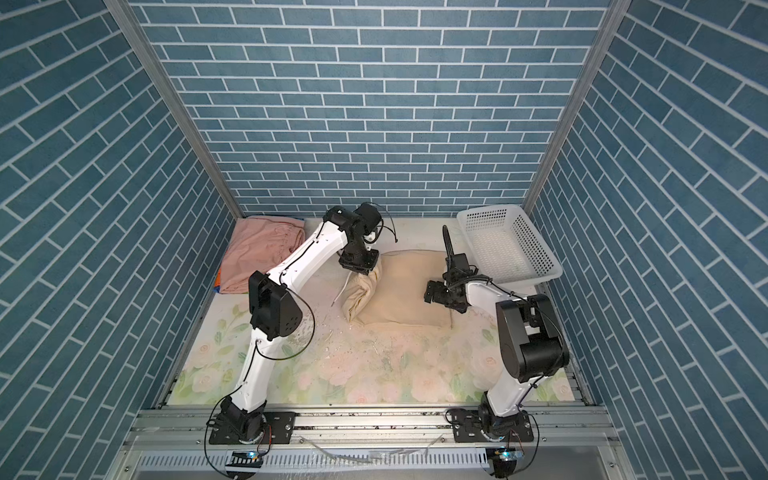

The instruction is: Fold and stack the shorts

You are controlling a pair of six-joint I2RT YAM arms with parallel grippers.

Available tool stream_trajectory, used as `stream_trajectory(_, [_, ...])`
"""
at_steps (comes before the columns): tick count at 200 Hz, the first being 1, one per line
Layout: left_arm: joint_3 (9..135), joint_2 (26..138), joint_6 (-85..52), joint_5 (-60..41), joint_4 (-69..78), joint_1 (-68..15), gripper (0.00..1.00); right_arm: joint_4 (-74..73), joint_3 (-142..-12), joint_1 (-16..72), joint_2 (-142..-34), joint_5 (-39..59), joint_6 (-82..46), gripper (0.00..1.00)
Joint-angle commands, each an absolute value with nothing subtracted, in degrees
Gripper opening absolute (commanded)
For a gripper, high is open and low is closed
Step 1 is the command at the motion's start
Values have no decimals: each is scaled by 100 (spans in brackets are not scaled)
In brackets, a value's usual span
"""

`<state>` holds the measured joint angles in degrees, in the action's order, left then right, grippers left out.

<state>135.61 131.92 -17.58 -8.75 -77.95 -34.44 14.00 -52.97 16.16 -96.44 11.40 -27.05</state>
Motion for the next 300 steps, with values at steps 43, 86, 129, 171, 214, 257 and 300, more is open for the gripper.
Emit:
stream_trajectory(43, [12725,13096,-2512,-2125,-6254,-3490,1,1259,-4953,1611,-9993,1403,-2863,94])
stream_trajectory(86, [12006,12883,-3013,-2474,-5091,-3489,1,1150,-4846,1617,-9993,1500,-2926,93])
stream_trajectory(129, [11441,12723,-3478,-2608,-4092,-3496,1,990,-4685,1616,-9965,1590,-3003,93])
stream_trajectory(171, [11051,12572,-3724,-2732,-3512,-3531,1,840,-4588,1623,-10027,1678,-3076,93])
stream_trajectory(214, [10977,12551,-3723,-2792,-3387,-3629,2,747,-4587,1617,-10112,1738,-3111,93])
stream_trajectory(257, [10982,12864,-3792,-2862,-3237,-3744,6,718,-4566,1617,-10026,1802,-3171,93])
stream_trajectory(300, [10819,12977,-3951,-2944,-2775,-3756,25,736,-4541,1618,-9817,1874,-3196,94])
